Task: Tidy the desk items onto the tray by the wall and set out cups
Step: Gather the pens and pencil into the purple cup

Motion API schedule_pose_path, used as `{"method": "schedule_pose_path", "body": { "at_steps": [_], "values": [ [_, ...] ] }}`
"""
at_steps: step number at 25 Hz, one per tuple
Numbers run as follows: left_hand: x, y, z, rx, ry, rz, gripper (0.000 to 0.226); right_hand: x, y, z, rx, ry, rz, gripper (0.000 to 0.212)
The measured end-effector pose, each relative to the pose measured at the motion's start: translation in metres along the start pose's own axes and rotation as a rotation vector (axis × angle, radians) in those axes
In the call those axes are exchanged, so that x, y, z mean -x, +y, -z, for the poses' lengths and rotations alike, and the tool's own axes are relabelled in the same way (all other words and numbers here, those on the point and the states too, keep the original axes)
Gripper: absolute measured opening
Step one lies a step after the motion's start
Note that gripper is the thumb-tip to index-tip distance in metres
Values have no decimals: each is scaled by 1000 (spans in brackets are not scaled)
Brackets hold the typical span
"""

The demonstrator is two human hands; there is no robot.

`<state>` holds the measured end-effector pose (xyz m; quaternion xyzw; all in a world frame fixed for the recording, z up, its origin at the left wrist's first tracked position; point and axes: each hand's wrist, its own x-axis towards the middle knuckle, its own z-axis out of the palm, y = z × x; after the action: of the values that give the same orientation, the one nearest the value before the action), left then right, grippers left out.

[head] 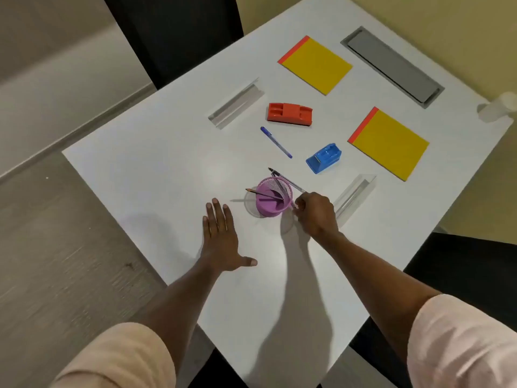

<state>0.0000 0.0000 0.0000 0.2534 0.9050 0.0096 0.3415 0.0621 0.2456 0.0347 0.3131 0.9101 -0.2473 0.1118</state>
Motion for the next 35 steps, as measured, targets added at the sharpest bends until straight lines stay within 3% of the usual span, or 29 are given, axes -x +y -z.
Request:
{"method": "schedule_pose_path", "body": {
  "at_steps": [3,14,18,21,24,29,32,35],
  "values": [
    [4,-12,-6,33,9,-23,176,-2,-2,-2,35,27,12,20],
    [-5,-14,-16,106,-55,-47,176,-12,20,3,-1,3,69,26],
    [-4,-13,-14,110,-53,-45,177,12,15,38,-240,237,102,13],
    [-3,-13,-13,122,-54,-39,178,17,-6,67,-484,393,232,14],
    [-3,-14,-13,127,-47,-33,179,19,-27,74,-561,354,375,16],
    [-4,-14,-14,121,-36,-34,178,13,-42,50,-343,179,500,13],
    [-6,-15,-17,115,-26,-32,178,13,-42,39,-260,186,518,11],
    [-7,-15,-21,109,-5,-36,178,15,-37,33,-360,232,512,11]
  ]
}}
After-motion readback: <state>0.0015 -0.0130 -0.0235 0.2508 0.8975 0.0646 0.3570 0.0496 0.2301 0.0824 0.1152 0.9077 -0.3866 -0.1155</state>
